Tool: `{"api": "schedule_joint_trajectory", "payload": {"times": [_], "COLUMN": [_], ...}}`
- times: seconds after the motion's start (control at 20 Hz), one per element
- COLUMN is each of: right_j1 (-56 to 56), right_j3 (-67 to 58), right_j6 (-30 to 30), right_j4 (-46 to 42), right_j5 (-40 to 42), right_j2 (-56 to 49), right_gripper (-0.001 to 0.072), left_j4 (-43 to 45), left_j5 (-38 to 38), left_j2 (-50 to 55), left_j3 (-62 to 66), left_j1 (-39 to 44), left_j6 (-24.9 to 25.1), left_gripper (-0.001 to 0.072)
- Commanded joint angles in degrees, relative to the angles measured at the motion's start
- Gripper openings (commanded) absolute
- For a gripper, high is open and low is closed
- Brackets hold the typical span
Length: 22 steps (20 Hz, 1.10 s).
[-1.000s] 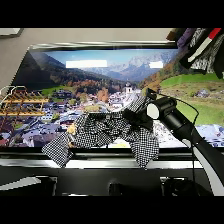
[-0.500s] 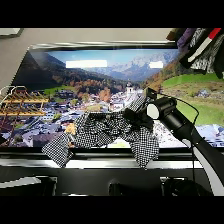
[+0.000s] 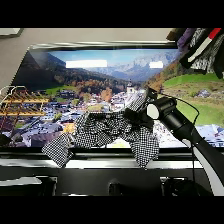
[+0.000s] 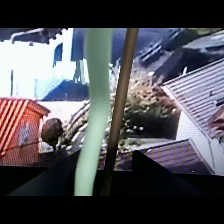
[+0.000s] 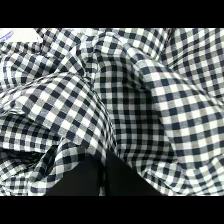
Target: Fold the clothes and pants, and hang the long-sleeved shirts on hangers.
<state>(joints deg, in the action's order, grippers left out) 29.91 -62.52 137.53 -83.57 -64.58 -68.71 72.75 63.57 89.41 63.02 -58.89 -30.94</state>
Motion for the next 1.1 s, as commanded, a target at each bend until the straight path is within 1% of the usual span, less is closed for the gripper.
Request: {"api": "schedule_joint_trajectory", "payload": {"times": [0.0,0.05,0.15,0.2,0.25,0.3,0.35,0.6,0.75,0.9,1.05], "right_j1": [0.0,0.0,0.0,0.0,0.0,0.0,0.0,0.0,0.0,0.0,0.0], "right_j3": [0.0,0.0,0.0,0.0,0.0,0.0,0.0,0.0,0.0,0.0,0.0], "right_j6": [0.1,0.1,0.1,0.1,0.1,0.1,0.1,0.1,0.1,0.0,-0.4], "right_j4": [-0.1,-0.2,-0.3,-0.4,-0.5,-0.5,-0.7,-0.7,-0.8,-1.2,-1.3], "right_j5": [0.0,0.0,0.0,0.0,-0.1,-0.1,-0.2,-1.0,-1.3,-1.6,-1.7], "right_j2": [0.0,0.0,0.0,0.0,0.0,0.0,0.0,0.0,0.0,0.0,0.0], "right_gripper": [0.0043,0.0043,0.0043,0.0043,0.0043,0.0043,0.0043,0.0043,0.0043,0.0043,0.0043], "left_j4": [1.4,1.4,1.4,1.4,1.4,1.4,1.3,0.7,-1.9,-5.4,-5.9], "left_j5": [0.9,1.0,2.9,3.1,3.2,3.6,4.0,4.1,4.1,3.9,3.9], "left_j2": [0.6,0.6,0.6,0.6,0.6,0.6,0.5,-2.3,-5.2,-8.0,-10.6], "left_j3": [0.0,0.0,0.0,0.0,0.0,0.0,0.1,1.0,4.3,8.6,13.0], "left_j1": [1.0,1.0,1.0,1.0,1.0,1.0,1.1,2.5,4.2,6.6,9.7], "left_j6": [0.1,0.1,0.1,0.1,0.1,0.1,0.1,-0.5,-6.8,-8.8,-9.7], "left_gripper": [0.0301,0.0298,0.0106,0.0105,0.0088,0.005,0.003,0.0028,0.0027,0.0027,0.0027]}}
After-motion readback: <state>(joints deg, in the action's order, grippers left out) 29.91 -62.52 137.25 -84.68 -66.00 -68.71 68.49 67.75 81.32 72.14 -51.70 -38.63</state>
